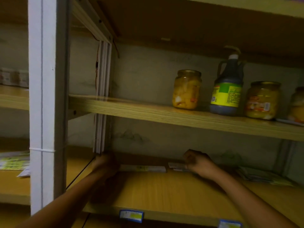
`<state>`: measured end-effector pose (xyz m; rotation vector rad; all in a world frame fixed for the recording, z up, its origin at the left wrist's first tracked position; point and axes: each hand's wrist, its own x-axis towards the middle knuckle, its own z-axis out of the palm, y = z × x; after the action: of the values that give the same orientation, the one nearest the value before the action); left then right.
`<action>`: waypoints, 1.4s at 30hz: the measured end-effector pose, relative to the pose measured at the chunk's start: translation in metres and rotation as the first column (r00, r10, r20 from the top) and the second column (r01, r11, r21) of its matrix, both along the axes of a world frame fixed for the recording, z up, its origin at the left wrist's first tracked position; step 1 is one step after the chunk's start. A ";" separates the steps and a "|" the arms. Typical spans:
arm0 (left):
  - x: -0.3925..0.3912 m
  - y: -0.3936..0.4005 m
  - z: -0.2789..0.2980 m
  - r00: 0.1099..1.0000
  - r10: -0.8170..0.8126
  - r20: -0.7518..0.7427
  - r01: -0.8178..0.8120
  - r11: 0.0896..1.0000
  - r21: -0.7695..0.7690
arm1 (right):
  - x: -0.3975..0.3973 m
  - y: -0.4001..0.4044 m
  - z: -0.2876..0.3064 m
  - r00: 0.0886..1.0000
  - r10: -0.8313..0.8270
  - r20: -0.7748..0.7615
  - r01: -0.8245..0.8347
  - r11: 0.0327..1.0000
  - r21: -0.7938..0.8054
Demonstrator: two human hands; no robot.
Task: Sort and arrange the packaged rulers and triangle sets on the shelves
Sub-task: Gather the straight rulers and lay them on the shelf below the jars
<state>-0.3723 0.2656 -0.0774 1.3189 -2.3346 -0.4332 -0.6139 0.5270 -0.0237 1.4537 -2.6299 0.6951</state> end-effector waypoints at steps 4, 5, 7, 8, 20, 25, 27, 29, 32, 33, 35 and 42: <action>0.009 0.016 0.013 0.987 0.028 0.161 -0.002 0.988 -0.155 | 0.014 0.004 -0.009 0.999 -0.002 0.040 0.001 1.000 0.018; 0.013 0.023 0.019 0.988 -0.021 0.152 0.047 0.984 -0.171 | 0.018 0.006 -0.010 0.999 -0.006 0.050 0.004 0.999 0.037; 0.020 0.032 0.031 0.975 -0.178 0.137 0.192 0.976 -0.101 | 0.029 0.010 -0.010 0.998 -0.011 0.064 0.007 0.998 0.067; 0.025 0.037 0.035 0.959 -0.275 0.077 0.274 0.962 0.014 | 0.036 0.012 -0.008 0.998 -0.010 0.063 0.005 0.997 0.078; 0.145 0.144 0.059 0.900 -0.436 -0.004 0.431 0.888 0.160 | 0.168 0.039 0.010 0.974 0.228 0.006 -0.227 0.967 0.115; 0.206 0.163 0.052 0.909 -0.417 0.020 0.413 0.905 0.104 | 0.224 0.045 0.014 0.954 0.299 -0.005 -0.296 0.947 0.122; 0.232 0.162 0.056 0.924 -0.382 0.024 0.378 0.921 0.095 | 0.243 0.044 0.017 0.950 0.312 -0.007 -0.309 0.942 0.135; 0.257 0.158 0.061 0.940 -0.340 0.036 0.336 0.938 0.082 | 0.264 0.041 0.020 0.945 0.326 -0.011 -0.321 0.937 0.135; 0.294 0.150 0.068 0.954 -0.292 0.059 0.289 0.956 0.055 | 0.297 0.032 0.022 0.939 0.345 0.010 -0.343 0.928 0.143; 0.304 0.146 0.069 0.957 -0.287 0.050 0.284 0.957 0.056 | 0.307 0.028 0.021 0.937 0.348 0.011 -0.346 0.927 0.145; 0.333 0.133 0.071 0.959 -0.280 0.033 0.279 0.959 0.054 | 0.333 0.015 0.021 0.935 0.355 0.014 -0.353 0.926 0.134; 0.444 0.067 0.077 0.963 -0.246 0.115 0.247 0.969 0.003 | 0.437 -0.043 0.011 0.926 0.357 0.121 -0.370 0.923 0.104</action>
<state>0.0719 0.3322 -0.0004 1.0763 -2.6061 -0.4285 -0.1768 0.4842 -0.0123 2.0294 -2.5369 0.6525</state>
